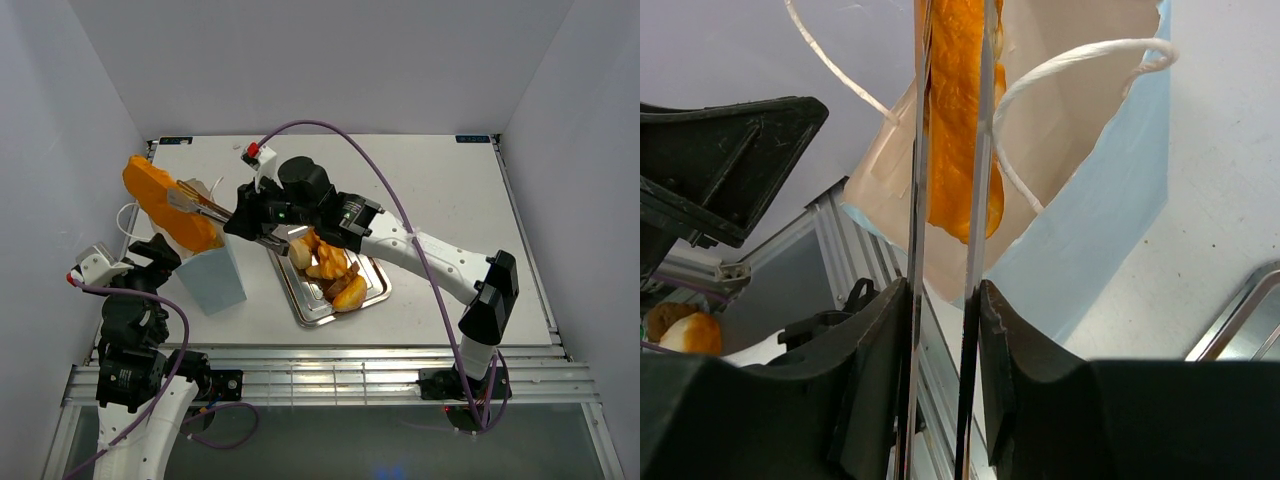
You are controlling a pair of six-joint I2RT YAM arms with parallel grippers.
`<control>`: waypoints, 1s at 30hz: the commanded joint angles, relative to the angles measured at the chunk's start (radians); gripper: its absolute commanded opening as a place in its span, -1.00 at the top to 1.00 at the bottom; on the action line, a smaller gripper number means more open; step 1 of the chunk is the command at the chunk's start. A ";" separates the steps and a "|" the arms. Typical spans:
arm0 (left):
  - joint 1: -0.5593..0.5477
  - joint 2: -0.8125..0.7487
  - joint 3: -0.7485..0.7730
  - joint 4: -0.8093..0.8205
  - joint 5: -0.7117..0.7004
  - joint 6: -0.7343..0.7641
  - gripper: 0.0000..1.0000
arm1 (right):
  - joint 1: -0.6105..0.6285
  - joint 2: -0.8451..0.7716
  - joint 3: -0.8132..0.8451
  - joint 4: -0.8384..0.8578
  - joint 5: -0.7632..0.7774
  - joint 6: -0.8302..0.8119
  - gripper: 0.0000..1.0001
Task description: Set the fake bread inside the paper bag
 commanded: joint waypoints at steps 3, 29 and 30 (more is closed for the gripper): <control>-0.005 -0.008 -0.004 0.002 0.010 0.003 -0.89 | 0.004 -0.038 -0.010 0.106 -0.010 0.004 0.23; -0.007 -0.008 -0.005 0.002 0.011 0.005 -0.89 | 0.004 -0.029 0.035 0.077 -0.022 -0.002 -0.03; -0.007 -0.008 -0.005 0.000 0.011 0.005 -0.89 | 0.004 -0.031 0.038 0.076 -0.022 -0.002 -0.03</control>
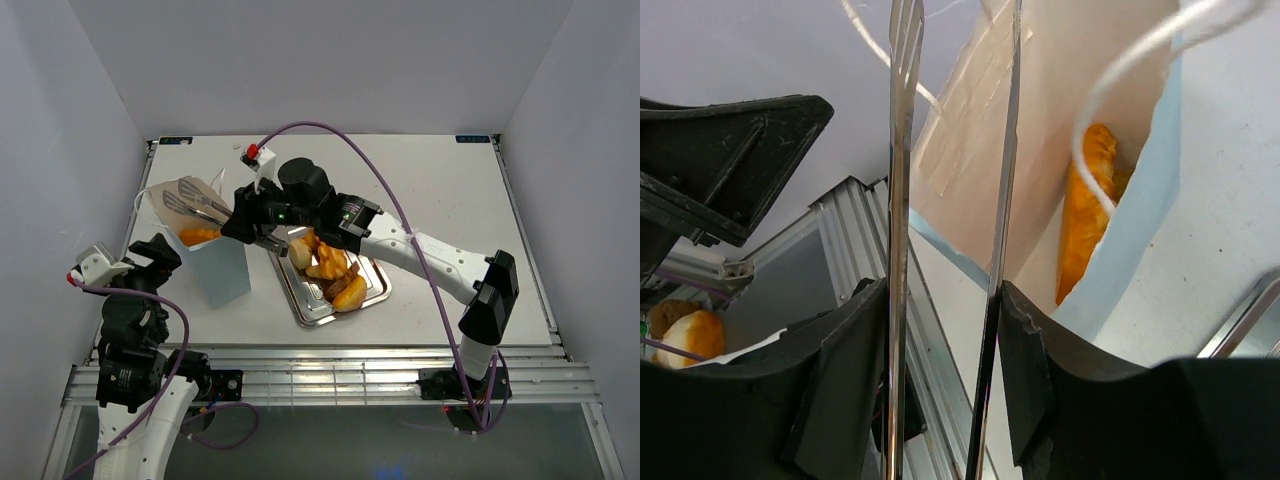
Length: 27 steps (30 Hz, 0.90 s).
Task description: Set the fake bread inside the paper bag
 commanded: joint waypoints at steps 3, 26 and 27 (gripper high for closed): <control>-0.005 -0.008 -0.005 0.002 0.008 0.005 -0.89 | 0.004 -0.049 0.058 0.049 -0.012 -0.004 -0.03; -0.010 -0.002 -0.004 0.003 0.020 0.007 -0.89 | 0.004 -0.400 -0.226 0.010 0.162 -0.019 -0.02; -0.011 0.000 -0.005 0.003 0.020 0.007 -0.89 | 0.004 -0.423 -0.253 0.013 0.176 -0.019 -0.02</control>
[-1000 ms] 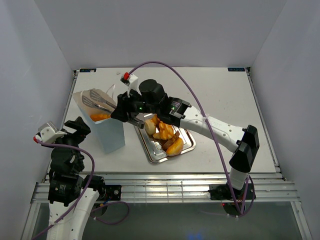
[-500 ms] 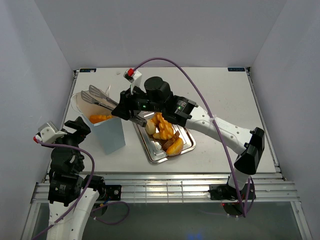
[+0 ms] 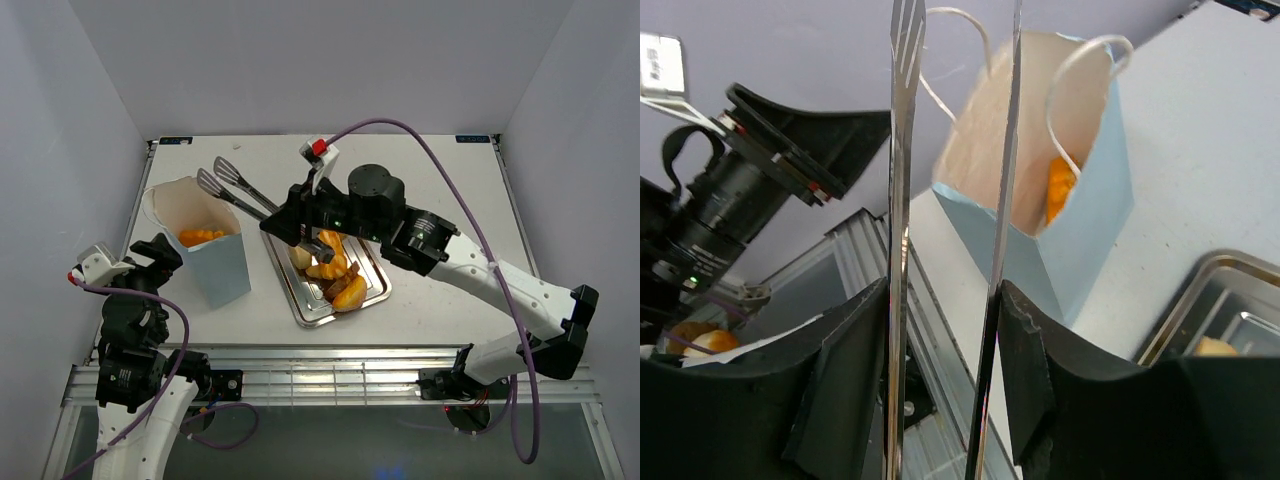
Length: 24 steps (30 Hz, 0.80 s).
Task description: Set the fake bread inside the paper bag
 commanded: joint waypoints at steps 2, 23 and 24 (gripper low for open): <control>-0.004 0.002 -0.005 0.003 0.015 0.007 -0.89 | 0.004 -0.142 -0.150 0.028 0.141 -0.013 -0.02; -0.005 0.000 -0.009 0.011 0.041 0.008 -0.89 | -0.035 -0.460 -0.678 -0.028 0.538 0.053 -0.03; -0.004 0.002 -0.009 0.011 0.043 0.010 -0.89 | -0.052 -0.452 -0.678 -0.038 0.539 0.051 -0.03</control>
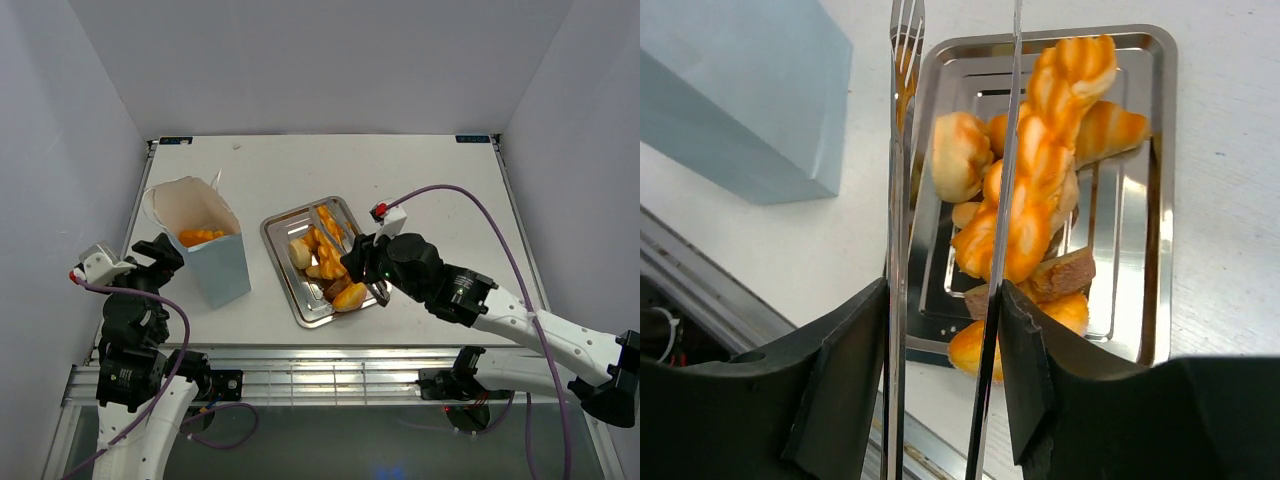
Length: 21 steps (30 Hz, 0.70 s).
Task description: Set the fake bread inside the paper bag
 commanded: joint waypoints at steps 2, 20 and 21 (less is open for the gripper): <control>-0.003 0.002 -0.003 0.012 0.020 0.011 -0.89 | -0.046 0.019 0.003 0.018 0.055 0.010 -0.03; -0.003 0.002 -0.006 0.013 0.030 0.011 -0.89 | -0.194 0.121 -0.138 0.118 -0.189 0.093 -0.03; -0.003 0.002 -0.006 0.015 0.030 0.011 -0.89 | -0.197 0.125 -0.141 0.130 -0.195 0.098 -0.03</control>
